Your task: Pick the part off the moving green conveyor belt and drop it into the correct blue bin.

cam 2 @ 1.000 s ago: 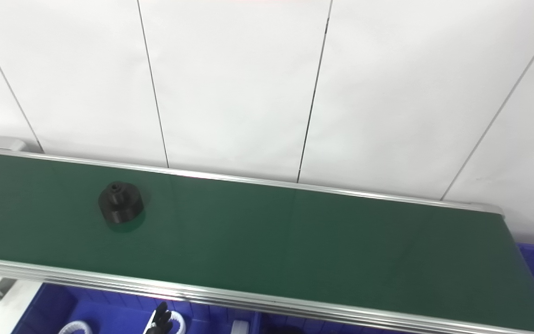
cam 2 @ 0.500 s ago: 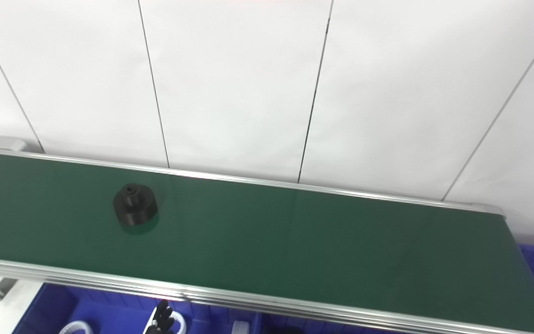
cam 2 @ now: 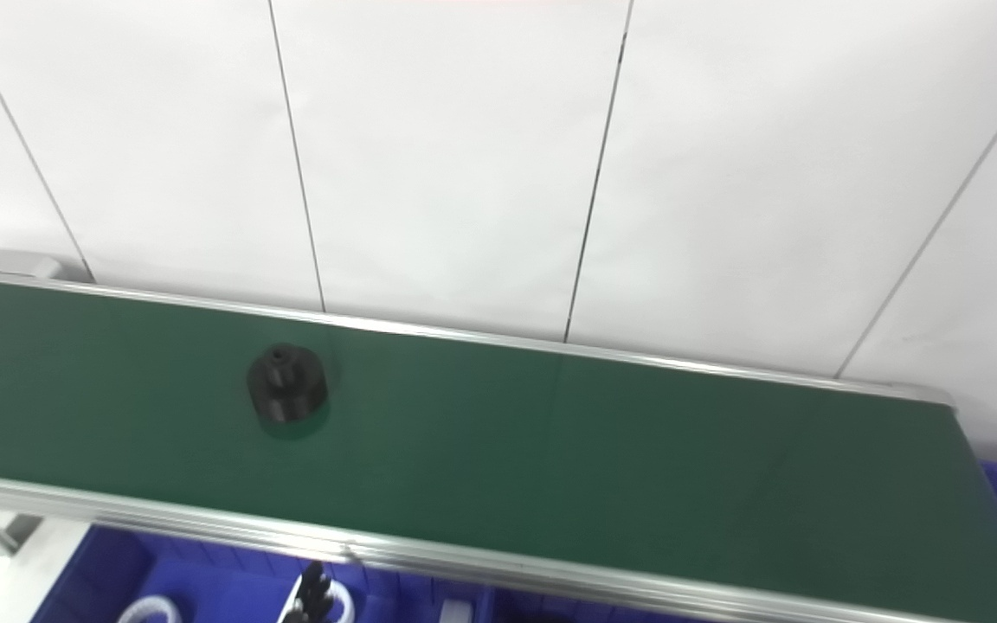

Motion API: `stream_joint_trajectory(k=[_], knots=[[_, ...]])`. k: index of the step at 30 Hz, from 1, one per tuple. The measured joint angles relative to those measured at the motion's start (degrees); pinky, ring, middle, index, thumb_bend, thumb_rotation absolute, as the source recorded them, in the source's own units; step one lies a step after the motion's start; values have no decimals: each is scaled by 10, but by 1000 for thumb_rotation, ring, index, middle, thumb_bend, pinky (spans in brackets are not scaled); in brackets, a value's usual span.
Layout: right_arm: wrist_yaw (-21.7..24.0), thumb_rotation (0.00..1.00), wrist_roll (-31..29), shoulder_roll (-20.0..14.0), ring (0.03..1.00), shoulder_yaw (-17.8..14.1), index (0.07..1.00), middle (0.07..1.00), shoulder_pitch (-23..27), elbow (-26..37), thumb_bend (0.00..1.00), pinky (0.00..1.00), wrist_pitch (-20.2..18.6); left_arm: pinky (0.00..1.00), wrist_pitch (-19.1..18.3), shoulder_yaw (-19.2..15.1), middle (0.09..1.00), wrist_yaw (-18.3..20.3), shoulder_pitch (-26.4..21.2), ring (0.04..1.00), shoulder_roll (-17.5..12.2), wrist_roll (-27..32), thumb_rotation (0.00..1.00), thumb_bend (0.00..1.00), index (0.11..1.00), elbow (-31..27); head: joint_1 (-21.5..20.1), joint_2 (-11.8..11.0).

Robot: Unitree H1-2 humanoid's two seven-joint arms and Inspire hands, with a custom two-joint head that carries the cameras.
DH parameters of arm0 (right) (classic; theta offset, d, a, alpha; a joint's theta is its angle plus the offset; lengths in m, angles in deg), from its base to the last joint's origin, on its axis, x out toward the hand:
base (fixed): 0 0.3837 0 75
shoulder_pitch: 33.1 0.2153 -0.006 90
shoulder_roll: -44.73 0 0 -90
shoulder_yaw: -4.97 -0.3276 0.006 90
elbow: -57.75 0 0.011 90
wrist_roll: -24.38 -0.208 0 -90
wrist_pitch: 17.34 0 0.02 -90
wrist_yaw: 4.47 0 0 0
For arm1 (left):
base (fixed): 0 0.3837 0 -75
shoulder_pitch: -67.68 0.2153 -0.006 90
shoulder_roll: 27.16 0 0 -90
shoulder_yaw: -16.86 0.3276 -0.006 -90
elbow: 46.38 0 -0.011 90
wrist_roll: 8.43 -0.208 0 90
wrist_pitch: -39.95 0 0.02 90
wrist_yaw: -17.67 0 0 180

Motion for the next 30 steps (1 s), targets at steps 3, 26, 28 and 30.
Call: stream_joint_trajectory(k=[3, 26, 28, 30], knots=[[0, 1000, 0, 0, 978, -2, 1000, 1000, 0, 5, 742, 957, -1, 1000, 0, 0, 1000, -1, 0, 1000, 0, -7, 991, 759, 1000, -1, 0, 10], [6, 627, 276, -65, 870, 1, 975, 945, 55, 219, 954, 654, -66, 1000, -44, 2, 1000, -5, 3, 982, 0, -15, 973, 713, 1000, -32, -22, 88], [25, 616, 318, -77, 849, 2, 954, 930, 94, 244, 991, 621, -109, 1000, -48, 2, 1000, -5, 3, 983, 0, -13, 968, 704, 1000, -33, -25, 89], [50, 578, 364, -86, 840, 6, 935, 922, 141, 270, 992, 620, -166, 1000, -51, 2, 1000, -4, 3, 984, 0, -13, 963, 699, 1000, -38, -27, 93]])
